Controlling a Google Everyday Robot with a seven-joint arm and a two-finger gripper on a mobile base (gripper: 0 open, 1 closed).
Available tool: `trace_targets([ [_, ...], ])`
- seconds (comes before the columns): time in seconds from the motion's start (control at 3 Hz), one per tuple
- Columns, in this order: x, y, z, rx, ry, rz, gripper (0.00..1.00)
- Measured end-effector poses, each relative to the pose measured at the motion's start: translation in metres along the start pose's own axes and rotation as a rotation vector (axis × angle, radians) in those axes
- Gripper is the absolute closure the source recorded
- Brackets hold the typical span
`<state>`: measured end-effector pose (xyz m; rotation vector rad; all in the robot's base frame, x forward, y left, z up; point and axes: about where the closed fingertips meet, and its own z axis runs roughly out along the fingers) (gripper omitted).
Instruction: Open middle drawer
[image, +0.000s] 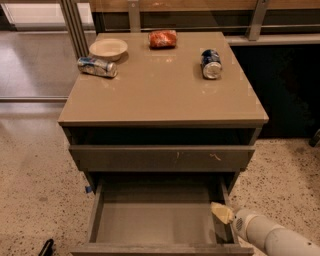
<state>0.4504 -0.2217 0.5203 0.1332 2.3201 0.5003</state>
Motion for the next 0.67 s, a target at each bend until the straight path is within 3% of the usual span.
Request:
trace_targets([
  [0.33, 0.0000, 0.0000, 0.0000, 0.000, 0.000, 0.000, 0.00],
  [0.67, 0.0000, 0.0000, 0.0000, 0.000, 0.000, 0.000, 0.00],
])
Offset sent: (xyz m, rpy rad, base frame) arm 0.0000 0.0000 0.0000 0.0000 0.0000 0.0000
